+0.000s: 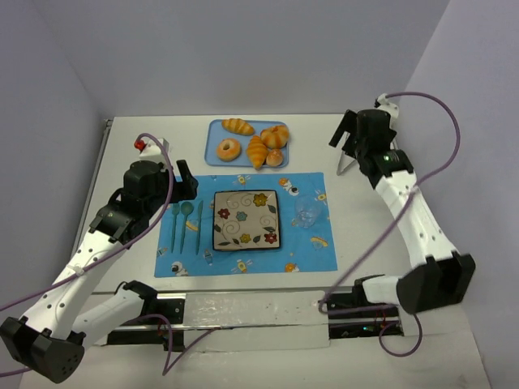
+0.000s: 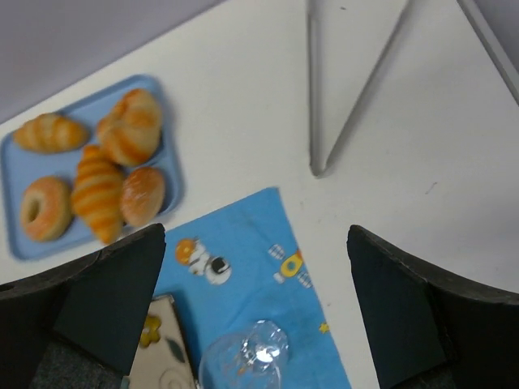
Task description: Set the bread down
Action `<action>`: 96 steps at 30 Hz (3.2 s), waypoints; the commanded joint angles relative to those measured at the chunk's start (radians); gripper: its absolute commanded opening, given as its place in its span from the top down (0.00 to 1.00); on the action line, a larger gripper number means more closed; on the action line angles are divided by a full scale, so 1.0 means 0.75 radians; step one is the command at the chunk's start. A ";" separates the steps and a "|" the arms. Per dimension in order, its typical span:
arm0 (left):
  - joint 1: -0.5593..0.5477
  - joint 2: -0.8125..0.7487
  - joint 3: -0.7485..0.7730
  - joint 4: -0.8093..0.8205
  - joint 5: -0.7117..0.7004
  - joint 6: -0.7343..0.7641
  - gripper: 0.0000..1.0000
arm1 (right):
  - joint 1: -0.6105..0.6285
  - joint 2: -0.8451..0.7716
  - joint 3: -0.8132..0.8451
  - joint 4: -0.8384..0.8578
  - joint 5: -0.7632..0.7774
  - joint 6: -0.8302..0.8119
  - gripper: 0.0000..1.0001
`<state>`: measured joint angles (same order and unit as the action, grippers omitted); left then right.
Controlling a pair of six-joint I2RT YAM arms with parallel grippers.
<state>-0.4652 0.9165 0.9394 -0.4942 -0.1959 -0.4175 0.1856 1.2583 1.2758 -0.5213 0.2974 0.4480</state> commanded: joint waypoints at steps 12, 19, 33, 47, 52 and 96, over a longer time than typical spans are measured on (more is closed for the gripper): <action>0.019 -0.056 0.001 0.045 0.065 -0.012 0.12 | -0.184 0.843 0.565 -0.219 -0.041 -0.014 0.00; 0.021 -0.073 0.001 0.043 0.061 -0.008 0.12 | -0.221 1.083 0.773 -0.289 -0.087 0.002 0.00; 0.023 -0.062 0.001 0.045 0.071 -0.008 0.12 | -0.237 1.341 1.005 -0.385 -0.059 0.022 0.00; 0.025 -0.056 0.001 0.045 0.073 -0.004 0.12 | -0.317 1.370 0.897 -0.324 -0.077 0.057 0.00; 0.025 -0.054 0.001 0.045 0.073 -0.004 0.12 | -0.325 1.411 0.917 -0.323 -0.092 0.045 0.00; 0.031 -0.017 -0.003 0.045 0.053 -0.008 0.12 | -0.354 1.370 0.874 -0.252 -0.198 0.043 0.69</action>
<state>-0.4496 0.9020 0.9390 -0.4938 -0.1528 -0.4179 -0.0731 2.3390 1.9388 -0.7292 0.1486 0.4885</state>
